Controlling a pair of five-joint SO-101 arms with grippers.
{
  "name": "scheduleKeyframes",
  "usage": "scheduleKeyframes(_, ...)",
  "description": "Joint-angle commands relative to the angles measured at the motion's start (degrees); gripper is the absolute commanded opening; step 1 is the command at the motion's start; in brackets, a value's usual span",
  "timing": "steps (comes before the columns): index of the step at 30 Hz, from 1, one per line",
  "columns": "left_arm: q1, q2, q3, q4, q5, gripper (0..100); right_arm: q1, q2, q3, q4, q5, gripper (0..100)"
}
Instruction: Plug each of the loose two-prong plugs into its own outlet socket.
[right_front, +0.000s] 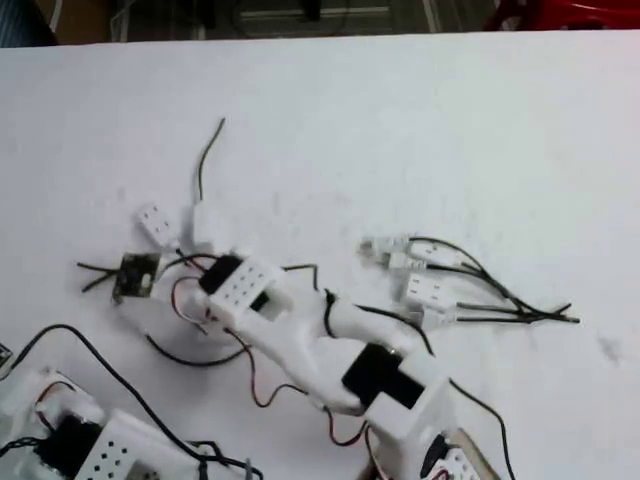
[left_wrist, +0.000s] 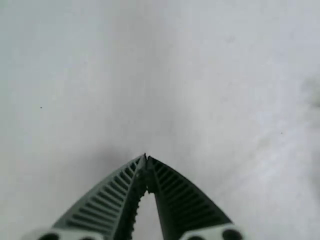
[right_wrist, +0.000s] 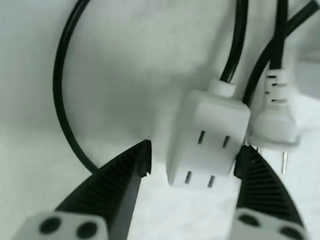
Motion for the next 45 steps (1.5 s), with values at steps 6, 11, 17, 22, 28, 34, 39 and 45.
scheduleKeyframes(6,-0.92,-0.57,-0.18,-0.88,0.09,2,5.93,8.40,-10.64,2.59,0.44,14.2)
scheduleKeyframes(11,-0.92,-0.57,-0.18,-0.88,0.09,2,9.63,14.46,-28.22,17.10,-1.85,7.8)
scheduleKeyframes(17,-0.92,-0.57,-0.18,-0.88,0.09,2,17.98,14.64,-45.71,30.55,-13.71,4.8)
scheduleKeyframes(22,-0.92,-0.57,-0.18,-0.88,0.09,2,27.65,14.99,-55.30,37.67,-28.22,4.8)
scheduleKeyframes(28,-0.92,-0.57,-0.18,-0.79,0.09,2,31.43,15.34,-53.63,37.85,-54.51,4.9)
scheduleKeyframes(34,-0.92,-0.57,-0.18,-0.79,0.09,2,28.09,19.12,-41.14,29.41,-79.21,5.0)
scheduleKeyframes(39,-0.92,-0.57,-0.18,-0.70,0.09,2,27.47,25.98,-40.79,26.24,-81.14,10.9)
scheduleKeyframes(45,-0.92,-0.57,-0.18,-0.79,-0.09,2,24.92,23.25,-52.13,37.67,-80.79,31.0)
